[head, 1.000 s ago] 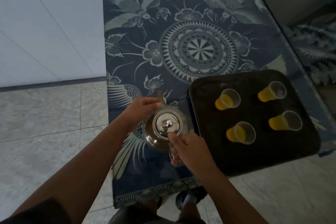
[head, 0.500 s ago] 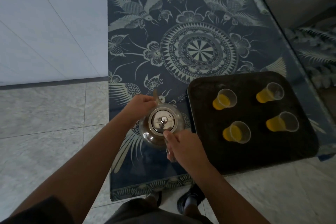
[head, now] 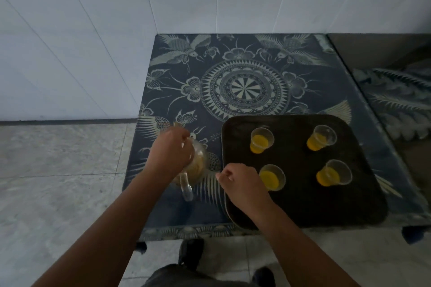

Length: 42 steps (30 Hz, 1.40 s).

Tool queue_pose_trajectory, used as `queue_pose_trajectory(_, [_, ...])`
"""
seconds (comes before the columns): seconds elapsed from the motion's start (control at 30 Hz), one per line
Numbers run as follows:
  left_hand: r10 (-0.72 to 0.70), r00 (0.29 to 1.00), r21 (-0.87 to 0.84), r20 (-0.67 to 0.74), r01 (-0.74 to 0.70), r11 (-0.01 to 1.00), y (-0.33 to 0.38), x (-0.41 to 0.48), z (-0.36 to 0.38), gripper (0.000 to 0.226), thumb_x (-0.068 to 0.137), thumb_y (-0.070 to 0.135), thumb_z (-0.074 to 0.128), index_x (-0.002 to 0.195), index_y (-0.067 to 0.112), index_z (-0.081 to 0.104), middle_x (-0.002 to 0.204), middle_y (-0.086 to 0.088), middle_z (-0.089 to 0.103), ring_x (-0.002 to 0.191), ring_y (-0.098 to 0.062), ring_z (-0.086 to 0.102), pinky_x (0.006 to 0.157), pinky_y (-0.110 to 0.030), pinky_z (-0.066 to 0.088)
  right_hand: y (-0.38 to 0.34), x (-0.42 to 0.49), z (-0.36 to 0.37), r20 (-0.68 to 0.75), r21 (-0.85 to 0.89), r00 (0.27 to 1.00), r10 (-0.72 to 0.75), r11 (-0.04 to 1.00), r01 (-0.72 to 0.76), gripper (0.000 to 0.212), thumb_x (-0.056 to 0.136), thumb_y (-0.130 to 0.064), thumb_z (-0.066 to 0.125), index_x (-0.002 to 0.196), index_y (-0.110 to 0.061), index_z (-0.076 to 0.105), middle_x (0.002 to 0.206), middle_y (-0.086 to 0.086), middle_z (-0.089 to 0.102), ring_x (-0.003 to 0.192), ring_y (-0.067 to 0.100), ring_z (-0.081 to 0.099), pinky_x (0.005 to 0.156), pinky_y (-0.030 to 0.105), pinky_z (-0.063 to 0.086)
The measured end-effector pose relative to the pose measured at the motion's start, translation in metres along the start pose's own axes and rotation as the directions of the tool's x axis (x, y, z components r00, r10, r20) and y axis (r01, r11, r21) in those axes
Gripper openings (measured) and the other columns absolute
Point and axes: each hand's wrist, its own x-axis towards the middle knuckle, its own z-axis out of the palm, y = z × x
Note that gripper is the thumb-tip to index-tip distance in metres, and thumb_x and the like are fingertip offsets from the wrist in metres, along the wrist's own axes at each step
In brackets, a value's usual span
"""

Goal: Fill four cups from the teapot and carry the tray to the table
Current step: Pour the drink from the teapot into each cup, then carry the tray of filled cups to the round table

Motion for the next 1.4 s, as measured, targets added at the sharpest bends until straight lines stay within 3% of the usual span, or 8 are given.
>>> queue_pose_trajectory(0.2, [0.031, 0.999, 0.042, 0.03, -0.032, 0.999, 0.085, -0.062, 0.044, 0.02, 0.095, 0.016, 0.059, 0.098, 0.006, 0.076, 0.09, -0.01, 0.075, 0.082, -0.025, 0.069, 0.073, -0.033, 0.053, 0.072, -0.041, -0.061, -0.004, -0.016, 0.999, -0.043, 0.999, 0.042, 0.025, 0.094, -0.041, 0.056, 0.074, -0.026, 0.06, 0.073, -0.002, 0.069, 0.066, 0.009, 0.068, 0.069, 0.037, 0.06])
queue_pose_trajectory(0.33, [0.038, 0.993, 0.111, 0.116, -0.051, 0.992, 0.124, -0.098, 0.074, 0.021, 0.097, 0.023, 0.058, 0.107, 0.012, 0.073, 0.102, -0.006, 0.072, 0.093, -0.023, 0.068, 0.08, -0.036, 0.054, 0.108, -0.069, -0.096, 0.014, -0.086, 1.0, -0.028, 0.996, 0.029, 0.02, 0.095, -0.038, 0.057, 0.081, -0.026, 0.063, 0.074, -0.004, 0.07, 0.068, 0.007, 0.069, 0.07, 0.035, 0.061])
queue_pose_trajectory(0.53, [0.048, 0.982, 0.2, 0.182, -0.085, 0.976, 0.162, -0.131, 0.106, 0.016, 0.1, 0.027, 0.053, 0.108, 0.02, 0.066, 0.102, 0.0, 0.062, 0.089, -0.013, 0.059, 0.079, -0.031, 0.051, 0.151, -0.103, -0.133, 0.004, -0.189, 0.998, -0.069, 0.979, 0.069, 0.013, 0.095, -0.037, 0.059, 0.088, -0.027, 0.061, 0.074, -0.005, 0.065, 0.069, 0.009, 0.064, 0.069, 0.032, 0.058])
queue_pose_trajectory(0.7, [0.068, 0.978, 0.231, 0.197, -0.114, 0.966, 0.181, -0.142, 0.114, 0.03, 0.099, 0.029, 0.054, 0.127, 0.02, 0.06, 0.118, -0.002, 0.064, 0.102, -0.02, 0.065, 0.088, -0.039, 0.056, 0.173, -0.118, -0.149, -0.052, -0.348, 0.987, -0.152, 0.929, 0.124, 0.014, 0.095, -0.038, 0.058, 0.094, -0.024, 0.058, 0.08, -0.005, 0.064, 0.074, 0.013, 0.064, 0.071, 0.037, 0.058])
queue_pose_trajectory(0.83, [0.122, 0.971, 0.264, 0.207, -0.176, 0.948, 0.191, -0.144, 0.118, 0.03, 0.1, 0.034, 0.054, 0.127, 0.021, 0.059, 0.12, -0.001, 0.064, 0.103, -0.018, 0.065, 0.088, -0.038, 0.057, 0.183, -0.119, -0.161, -0.082, -0.391, 0.981, -0.177, 0.911, 0.131, 0.018, 0.095, -0.039, 0.059, 0.1, -0.022, 0.059, 0.086, -0.003, 0.066, 0.077, 0.014, 0.066, 0.07, 0.034, 0.057])
queue_pose_trajectory(1.0, [0.141, 0.971, 0.274, 0.192, -0.191, 0.943, 0.195, -0.138, 0.12, 0.03, 0.101, 0.037, 0.054, 0.126, 0.022, 0.06, 0.121, 0.0, 0.064, 0.104, -0.016, 0.063, 0.085, -0.031, 0.053, 0.19, -0.112, -0.177, -0.122, -0.426, 0.969, -0.215, 0.893, 0.145, 0.024, 0.095, -0.043, 0.059, 0.108, -0.023, 0.061, 0.084, -0.008, 0.066, 0.07, 0.007, 0.059, 0.055, 0.019, 0.039])
queue_pose_trajectory(1.2, [0.139, 0.983, 0.25, 0.122, -0.166, 0.954, 0.192, -0.121, 0.116, 0.034, 0.102, 0.039, 0.053, 0.131, 0.023, 0.058, 0.122, 0.001, 0.062, 0.109, -0.016, 0.06, 0.083, -0.028, 0.048, 0.2, -0.089, -0.194, -0.183, -0.42, 0.957, -0.227, 0.898, 0.133, 0.029, 0.092, -0.049, 0.057, 0.107, -0.025, 0.06, 0.084, -0.006, 0.067, 0.076, 0.014, 0.065, 0.066, 0.034, 0.056])
queue_pose_trajectory(1.4, [0.068, 0.993, 0.253, 0.099, -0.091, 0.963, 0.172, -0.091, 0.113, 0.029, 0.103, 0.041, 0.049, 0.11, 0.018, 0.064, 0.103, -0.001, 0.061, 0.096, -0.018, 0.062, 0.083, -0.036, 0.053, 0.211, -0.054, -0.204, -0.205, -0.363, 0.962, -0.18, 0.927, 0.096, 0.026, 0.093, -0.047, 0.056, 0.107, -0.025, 0.059, 0.08, -0.011, 0.061, 0.071, 0.006, 0.061, 0.065, 0.033, 0.056])
